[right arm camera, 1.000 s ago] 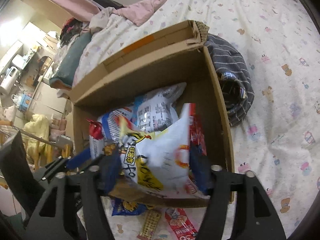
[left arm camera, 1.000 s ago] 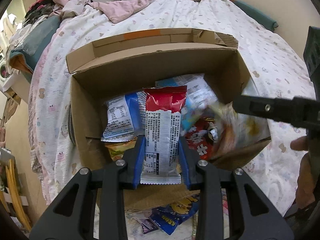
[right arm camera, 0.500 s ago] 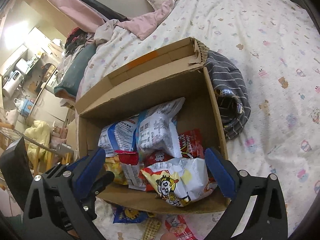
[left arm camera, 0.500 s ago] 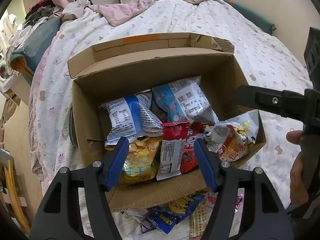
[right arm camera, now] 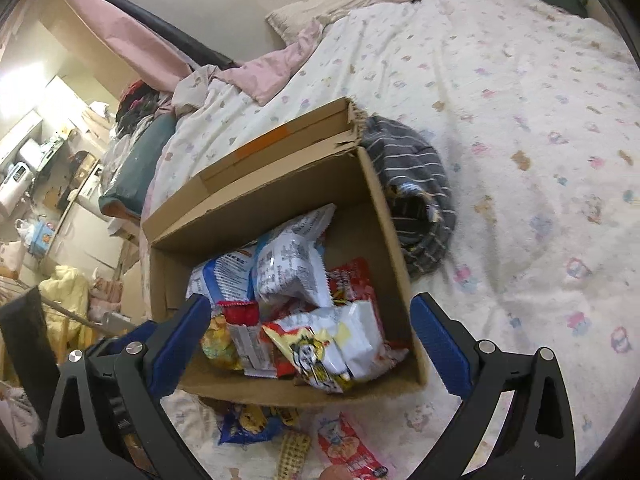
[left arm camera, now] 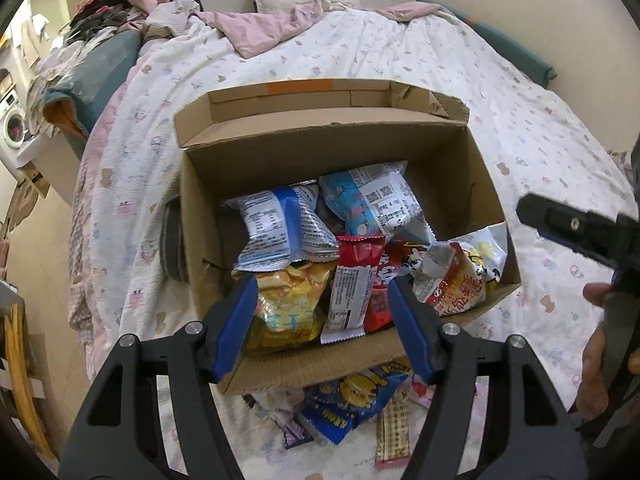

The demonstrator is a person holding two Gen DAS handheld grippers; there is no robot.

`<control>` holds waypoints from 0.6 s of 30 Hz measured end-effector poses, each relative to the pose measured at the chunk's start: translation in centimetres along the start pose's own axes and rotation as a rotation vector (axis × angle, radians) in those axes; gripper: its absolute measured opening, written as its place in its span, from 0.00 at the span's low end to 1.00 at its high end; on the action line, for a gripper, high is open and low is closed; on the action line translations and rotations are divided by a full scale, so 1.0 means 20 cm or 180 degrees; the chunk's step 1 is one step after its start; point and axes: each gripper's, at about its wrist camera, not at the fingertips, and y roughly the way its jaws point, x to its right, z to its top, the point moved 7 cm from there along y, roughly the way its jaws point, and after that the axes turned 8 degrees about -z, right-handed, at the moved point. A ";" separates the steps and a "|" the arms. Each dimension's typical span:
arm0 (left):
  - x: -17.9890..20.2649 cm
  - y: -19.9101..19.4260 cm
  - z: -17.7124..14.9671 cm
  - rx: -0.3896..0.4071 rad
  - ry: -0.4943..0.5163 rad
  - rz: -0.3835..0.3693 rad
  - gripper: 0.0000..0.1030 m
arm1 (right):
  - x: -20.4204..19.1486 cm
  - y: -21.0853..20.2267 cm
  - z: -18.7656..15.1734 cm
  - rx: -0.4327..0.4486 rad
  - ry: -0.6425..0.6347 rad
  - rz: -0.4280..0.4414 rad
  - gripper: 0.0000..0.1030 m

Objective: Organize snacks
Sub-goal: 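Open both grippers to release the packets and withdraw from the box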

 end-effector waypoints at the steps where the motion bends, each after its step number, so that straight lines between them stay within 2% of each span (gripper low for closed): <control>1: -0.01 -0.02 0.00 0.0021 -0.0018 0.0003 0.62 | 0.00 -0.01 -0.01 0.0009 -0.0002 -0.0005 0.99; 9: -0.06 -0.12 -0.06 0.0059 -0.0251 -0.0008 0.62 | 0.03 -0.11 -0.12 0.0011 0.0092 0.0028 0.99; 15: -0.03 -0.20 -0.14 0.0124 -0.0130 0.0047 0.62 | 0.04 -0.18 -0.20 0.0051 0.0095 -0.0057 0.99; 18: -0.04 -0.22 -0.19 0.0122 -0.0173 0.0052 0.62 | 0.05 -0.21 -0.25 0.0046 0.0146 -0.0046 0.99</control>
